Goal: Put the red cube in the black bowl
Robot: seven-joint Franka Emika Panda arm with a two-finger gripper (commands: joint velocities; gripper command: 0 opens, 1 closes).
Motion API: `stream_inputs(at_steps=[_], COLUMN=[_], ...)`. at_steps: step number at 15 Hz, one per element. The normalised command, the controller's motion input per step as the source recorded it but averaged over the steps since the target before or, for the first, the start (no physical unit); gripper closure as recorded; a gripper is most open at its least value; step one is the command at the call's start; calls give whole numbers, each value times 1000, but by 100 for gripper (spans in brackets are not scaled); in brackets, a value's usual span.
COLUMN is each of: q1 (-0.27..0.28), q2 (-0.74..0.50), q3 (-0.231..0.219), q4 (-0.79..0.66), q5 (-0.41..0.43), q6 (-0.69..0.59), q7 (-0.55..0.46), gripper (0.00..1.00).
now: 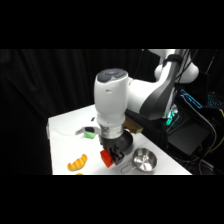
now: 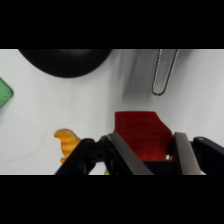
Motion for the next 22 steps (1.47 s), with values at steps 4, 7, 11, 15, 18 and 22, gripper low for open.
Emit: stream_inputs(at_steps=[4, 7, 11, 15, 18, 22], q1=[-138, -188, -207, -190, -170, -137], q2=[-541, -539, -454, -335, -196, -65], q3=[98, 100, 81, 63, 38, 17], q4=[-477, -523, -454, -374, -329, -288], q5=[-58, -27, -12, 16, 61, 110], q6=[-62, 4, 49, 110, 197, 359], q7=[20, -9, -38, -59, -88, -123], gripper=[75, 75, 75, 75, 75, 75])
